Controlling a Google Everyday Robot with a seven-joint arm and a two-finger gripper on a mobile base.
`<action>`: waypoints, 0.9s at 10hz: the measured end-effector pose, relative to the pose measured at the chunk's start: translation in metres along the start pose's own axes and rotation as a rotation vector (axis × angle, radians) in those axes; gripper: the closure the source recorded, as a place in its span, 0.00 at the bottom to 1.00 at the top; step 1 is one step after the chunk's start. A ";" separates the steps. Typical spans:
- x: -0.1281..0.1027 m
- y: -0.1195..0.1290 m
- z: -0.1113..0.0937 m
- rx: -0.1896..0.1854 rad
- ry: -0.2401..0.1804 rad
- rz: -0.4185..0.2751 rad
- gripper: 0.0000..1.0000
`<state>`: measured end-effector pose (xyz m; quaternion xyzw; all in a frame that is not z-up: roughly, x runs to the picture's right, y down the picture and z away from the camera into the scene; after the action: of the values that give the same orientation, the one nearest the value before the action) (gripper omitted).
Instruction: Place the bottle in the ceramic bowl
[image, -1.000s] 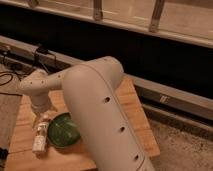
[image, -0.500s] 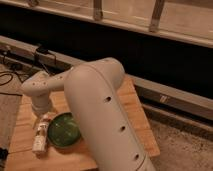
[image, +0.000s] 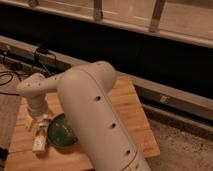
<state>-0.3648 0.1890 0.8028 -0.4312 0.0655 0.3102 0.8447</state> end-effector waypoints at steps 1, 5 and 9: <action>-0.001 0.002 0.012 -0.021 0.019 -0.007 0.20; -0.001 0.007 0.032 -0.040 0.079 -0.018 0.44; -0.003 0.006 0.029 -0.039 0.075 -0.017 0.85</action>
<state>-0.3752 0.2128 0.8177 -0.4596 0.0873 0.2876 0.8357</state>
